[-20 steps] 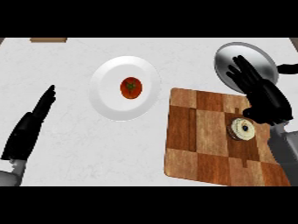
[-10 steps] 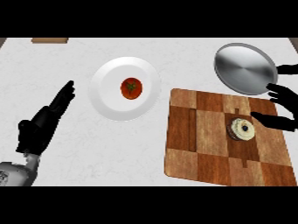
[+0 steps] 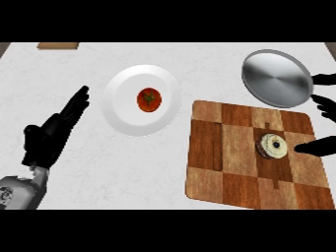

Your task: Pick the cupcake from the cutting board and place it in the pan

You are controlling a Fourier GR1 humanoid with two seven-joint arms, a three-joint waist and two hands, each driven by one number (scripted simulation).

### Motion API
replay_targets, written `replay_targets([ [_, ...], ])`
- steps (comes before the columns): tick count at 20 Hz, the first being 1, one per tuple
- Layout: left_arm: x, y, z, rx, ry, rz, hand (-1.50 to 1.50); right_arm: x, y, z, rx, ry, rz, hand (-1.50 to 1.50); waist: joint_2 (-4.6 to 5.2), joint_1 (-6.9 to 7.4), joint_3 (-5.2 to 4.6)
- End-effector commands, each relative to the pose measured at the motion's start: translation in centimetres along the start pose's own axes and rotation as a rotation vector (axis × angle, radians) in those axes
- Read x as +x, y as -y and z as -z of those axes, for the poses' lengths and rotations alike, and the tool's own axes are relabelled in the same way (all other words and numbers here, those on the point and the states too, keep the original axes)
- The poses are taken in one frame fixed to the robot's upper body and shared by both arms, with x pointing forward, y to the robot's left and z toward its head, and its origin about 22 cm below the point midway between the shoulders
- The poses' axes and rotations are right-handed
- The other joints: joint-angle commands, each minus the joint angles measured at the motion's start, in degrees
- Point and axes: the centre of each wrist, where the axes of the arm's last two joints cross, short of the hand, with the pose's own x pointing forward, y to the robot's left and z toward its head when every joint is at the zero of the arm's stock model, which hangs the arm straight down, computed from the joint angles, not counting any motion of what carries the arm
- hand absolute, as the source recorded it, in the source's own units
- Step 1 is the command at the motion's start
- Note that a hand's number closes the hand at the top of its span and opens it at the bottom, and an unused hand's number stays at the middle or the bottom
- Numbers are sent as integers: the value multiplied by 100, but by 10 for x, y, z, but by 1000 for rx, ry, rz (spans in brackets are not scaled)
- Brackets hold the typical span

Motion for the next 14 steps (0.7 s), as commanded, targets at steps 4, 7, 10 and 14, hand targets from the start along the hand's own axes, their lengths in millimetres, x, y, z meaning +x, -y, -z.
replay_targets([
  [4,2,12,4,-38,9,-14,0,60,34,5,234,-163,-303,-150,46,220,-4],
  [7,1,15,-1,-43,5,0,0,83,26,7,385,-231,-379,-150,20,227,-7],
  [10,1,7,12,-31,10,2,0,109,23,19,494,-269,-433,-150,57,210,-2],
  [14,2,18,8,-36,7,-17,0,144,-6,26,595,-279,-442,-150,17,111,3],
])
